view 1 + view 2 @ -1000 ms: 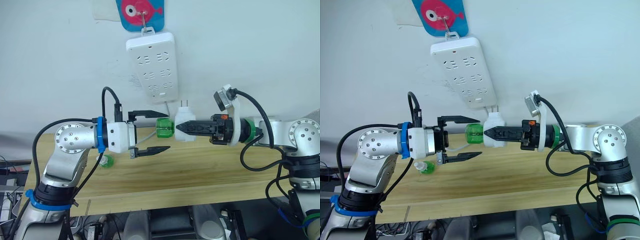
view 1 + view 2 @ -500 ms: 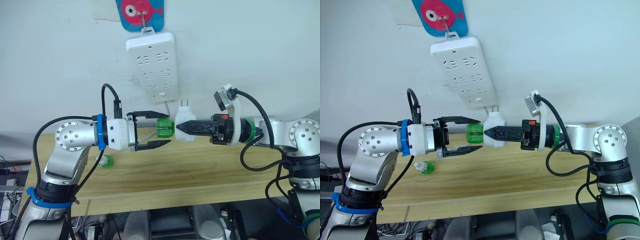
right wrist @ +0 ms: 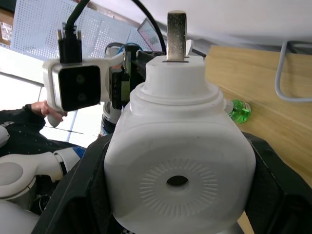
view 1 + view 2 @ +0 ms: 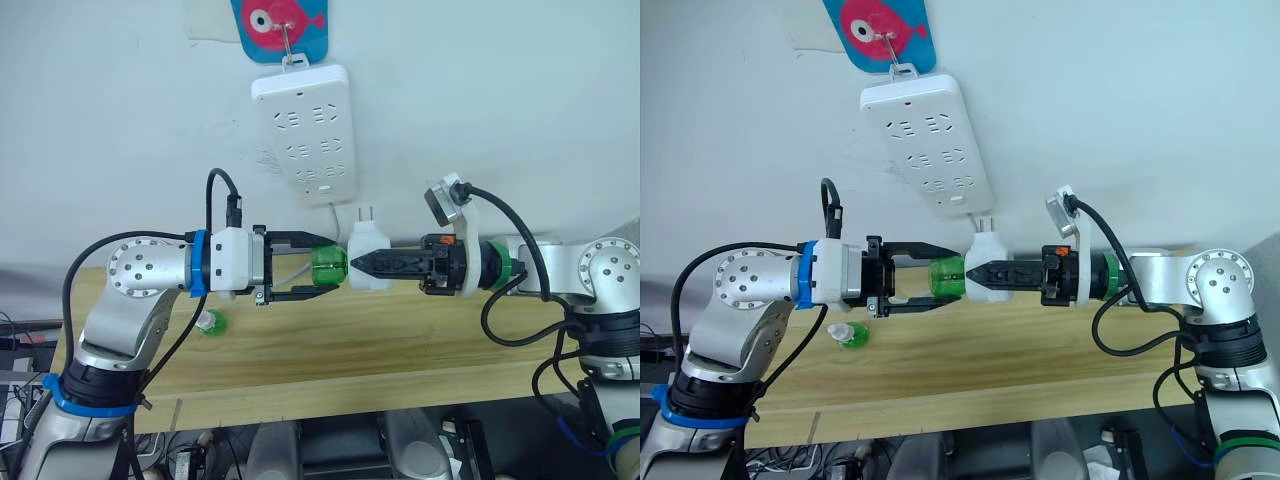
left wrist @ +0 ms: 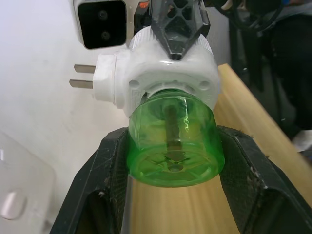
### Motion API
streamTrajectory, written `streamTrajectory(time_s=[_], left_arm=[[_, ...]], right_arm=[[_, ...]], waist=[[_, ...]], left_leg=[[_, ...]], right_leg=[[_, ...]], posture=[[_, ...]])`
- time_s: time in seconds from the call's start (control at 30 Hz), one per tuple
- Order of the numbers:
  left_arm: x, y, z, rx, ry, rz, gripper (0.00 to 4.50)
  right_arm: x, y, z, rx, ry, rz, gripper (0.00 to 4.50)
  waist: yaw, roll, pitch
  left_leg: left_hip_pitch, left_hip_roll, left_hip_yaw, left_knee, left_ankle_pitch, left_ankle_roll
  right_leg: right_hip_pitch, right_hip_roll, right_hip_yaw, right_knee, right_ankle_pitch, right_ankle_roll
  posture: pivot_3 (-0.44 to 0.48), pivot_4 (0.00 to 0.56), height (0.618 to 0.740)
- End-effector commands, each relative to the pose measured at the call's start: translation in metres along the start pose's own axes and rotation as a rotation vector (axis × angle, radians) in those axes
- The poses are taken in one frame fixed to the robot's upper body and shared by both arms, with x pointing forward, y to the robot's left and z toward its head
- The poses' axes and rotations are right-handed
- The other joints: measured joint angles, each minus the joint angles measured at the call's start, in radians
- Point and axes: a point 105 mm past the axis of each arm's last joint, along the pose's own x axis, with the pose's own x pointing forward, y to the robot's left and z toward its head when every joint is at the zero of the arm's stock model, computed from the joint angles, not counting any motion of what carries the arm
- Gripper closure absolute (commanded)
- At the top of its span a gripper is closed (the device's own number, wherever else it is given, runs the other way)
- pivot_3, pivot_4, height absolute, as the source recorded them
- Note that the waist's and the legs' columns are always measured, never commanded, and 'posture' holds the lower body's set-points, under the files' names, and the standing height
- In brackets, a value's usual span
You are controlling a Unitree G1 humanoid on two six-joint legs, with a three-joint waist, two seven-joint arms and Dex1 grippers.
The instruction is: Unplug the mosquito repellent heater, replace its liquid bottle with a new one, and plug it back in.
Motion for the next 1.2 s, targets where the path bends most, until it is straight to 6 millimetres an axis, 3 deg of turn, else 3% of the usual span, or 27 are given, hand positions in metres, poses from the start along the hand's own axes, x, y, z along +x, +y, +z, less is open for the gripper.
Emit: streamTrajectory(time_s=[0.03, 0.3, 0.6, 0.87, 1.2], left_arm=[[-0.003, -0.009, 0.009, -0.030, -0.013, -0.055, 2.25], [-0.006, -0.017, 0.012, -0.195, 0.007, -0.090, 2.25], [-0.011, -0.013, 0.027, -0.497, -0.038, -0.101, 2.25], [-0.014, -0.021, 0.041, -0.734, -0.056, -0.196, 2.25], [-0.016, -0.023, 0.054, -0.949, -0.072, -0.278, 2.25]], right_arm=[[-0.005, 0.009, 0.001, -0.037, 0.008, 0.011, 1.51], [-0.006, 0.010, -0.006, -0.054, 0.045, -0.010, 1.51], [-0.006, 0.014, -0.011, -0.074, 0.070, -0.002, 1.51], [-0.005, 0.017, -0.016, -0.084, 0.091, 0.009, 1.51], [-0.005, 0.024, -0.018, -0.103, 0.117, 0.036, 1.51]], waist=[[0.000, 0.000, 0.000], [0.001, 0.000, 0.002], [0.000, 0.000, 0.003], [0.000, 0.000, 0.004], [0.001, 0.000, 0.007]], left_leg=[[0.000, 0.000, 0.000, 0.000, 0.000, 0.000], [0.000, 0.000, 0.000, 0.000, 0.000, 0.000], [0.000, 0.000, -0.001, 0.000, 0.000, 0.000], [0.000, 0.000, 0.000, 0.000, 0.000, 0.000], [0.000, 0.000, 0.000, 0.000, 0.000, 0.000]], right_leg=[[0.000, 0.000, 0.000, 0.000, 0.000, 0.000], [0.000, 0.000, 0.000, 0.000, 0.000, 0.000], [0.000, 0.000, 0.000, -0.001, 0.000, 0.000], [0.000, 0.000, 0.000, -0.001, 0.000, 0.000], [0.000, 0.000, 0.000, -0.001, 0.000, 0.000]], posture=[[-0.213, 0.339, 0.740], [-0.209, 0.342, 0.740], [-0.205, 0.342, 0.740], [-0.208, 0.346, 0.740], [-0.208, 0.350, 0.740]])
